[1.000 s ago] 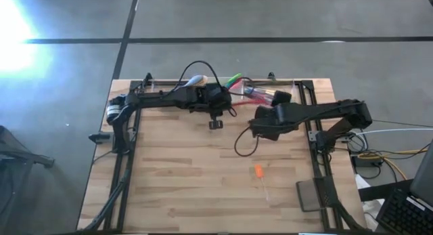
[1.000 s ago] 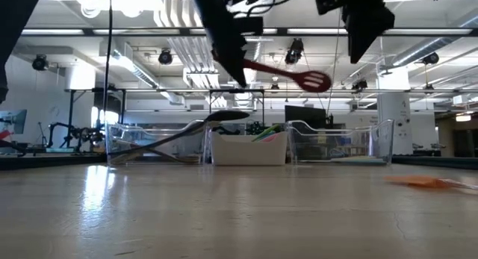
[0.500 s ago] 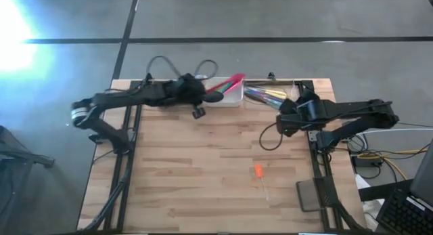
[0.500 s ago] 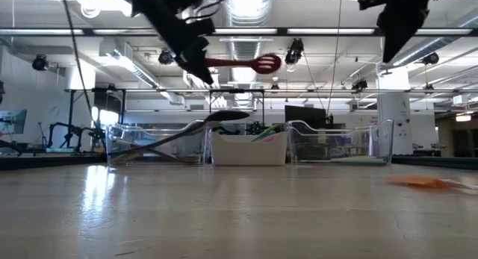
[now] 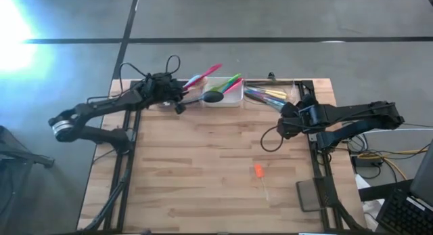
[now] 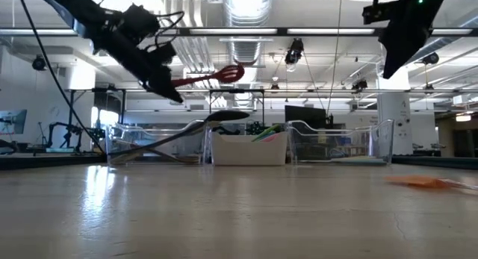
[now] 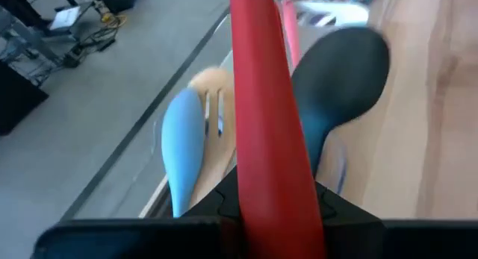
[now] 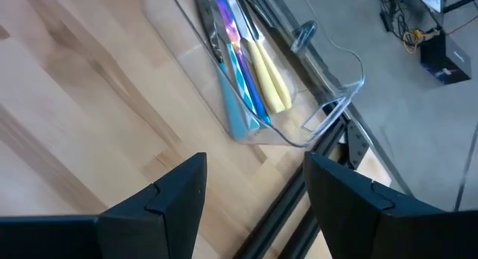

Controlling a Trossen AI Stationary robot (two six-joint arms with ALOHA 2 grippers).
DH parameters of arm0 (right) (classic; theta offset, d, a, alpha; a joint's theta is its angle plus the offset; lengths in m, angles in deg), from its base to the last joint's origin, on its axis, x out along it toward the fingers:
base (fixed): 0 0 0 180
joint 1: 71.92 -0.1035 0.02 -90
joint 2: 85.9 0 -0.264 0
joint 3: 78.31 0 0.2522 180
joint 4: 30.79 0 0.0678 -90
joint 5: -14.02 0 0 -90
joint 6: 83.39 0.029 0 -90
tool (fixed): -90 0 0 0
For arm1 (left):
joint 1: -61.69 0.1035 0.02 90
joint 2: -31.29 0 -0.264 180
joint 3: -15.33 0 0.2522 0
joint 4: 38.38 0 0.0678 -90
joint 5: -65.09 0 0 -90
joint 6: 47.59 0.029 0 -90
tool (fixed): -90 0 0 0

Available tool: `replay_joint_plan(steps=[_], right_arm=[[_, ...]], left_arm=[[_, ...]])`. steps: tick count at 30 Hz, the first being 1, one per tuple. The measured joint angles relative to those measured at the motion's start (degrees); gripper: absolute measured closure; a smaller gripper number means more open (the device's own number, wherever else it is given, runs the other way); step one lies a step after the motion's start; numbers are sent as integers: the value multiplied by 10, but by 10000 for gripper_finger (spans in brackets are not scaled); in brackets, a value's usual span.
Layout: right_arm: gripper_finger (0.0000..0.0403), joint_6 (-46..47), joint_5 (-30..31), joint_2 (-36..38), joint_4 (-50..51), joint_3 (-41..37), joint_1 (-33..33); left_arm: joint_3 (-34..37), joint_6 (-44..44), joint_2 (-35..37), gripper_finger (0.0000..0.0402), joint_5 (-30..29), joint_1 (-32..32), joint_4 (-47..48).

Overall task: Pick & Place Kitchen Items
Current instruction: Put the red cooking spoon into the left transparent bin

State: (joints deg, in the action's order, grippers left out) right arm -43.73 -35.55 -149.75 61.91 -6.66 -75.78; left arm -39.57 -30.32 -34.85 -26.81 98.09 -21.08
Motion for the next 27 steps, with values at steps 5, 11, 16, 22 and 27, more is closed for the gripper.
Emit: replay_joint_plan(steps=[5, 11, 16, 22, 27], right_arm=[[188, 1, -3, -1, -4, 5, 0], [187, -2, -2, 0, -5, 9, 0], [188, -4, 0, 0, -5, 9, 0], [188, -3, 0, 0, -5, 9, 0], [186, -2, -1, 0, -8, 9, 0]], left_arm=[[40, 9, -12, 350, 34, 50, -19], [89, 8, -8, 350, 44, 76, -26], [114, 9, 1, 350, 46, 84, -26], [122, 22, 1, 350, 48, 110, -20], [122, 36, 1, 350, 57, 133, -15]])
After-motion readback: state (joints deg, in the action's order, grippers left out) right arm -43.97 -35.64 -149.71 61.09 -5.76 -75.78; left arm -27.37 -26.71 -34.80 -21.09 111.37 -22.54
